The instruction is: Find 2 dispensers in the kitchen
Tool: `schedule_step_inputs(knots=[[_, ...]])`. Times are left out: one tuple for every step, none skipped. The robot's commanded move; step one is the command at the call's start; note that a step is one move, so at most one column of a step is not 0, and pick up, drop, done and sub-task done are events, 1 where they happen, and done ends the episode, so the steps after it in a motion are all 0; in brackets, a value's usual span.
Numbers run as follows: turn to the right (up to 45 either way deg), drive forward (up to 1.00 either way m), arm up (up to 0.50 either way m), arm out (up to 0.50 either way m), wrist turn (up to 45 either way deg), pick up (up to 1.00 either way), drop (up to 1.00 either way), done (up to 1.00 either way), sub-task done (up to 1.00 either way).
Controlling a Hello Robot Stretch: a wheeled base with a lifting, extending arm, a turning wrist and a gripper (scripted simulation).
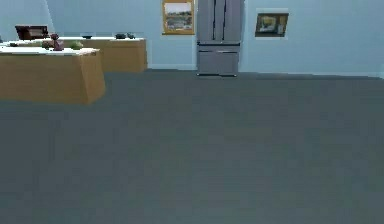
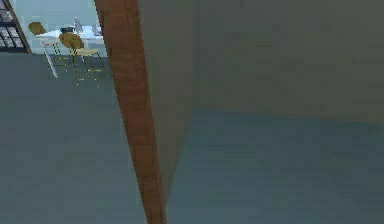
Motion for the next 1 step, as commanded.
schedule_step_inputs(knots=[[9.0,0.0,0.0,0.0,0.0,0.0,0.0,0.0,0.0]])
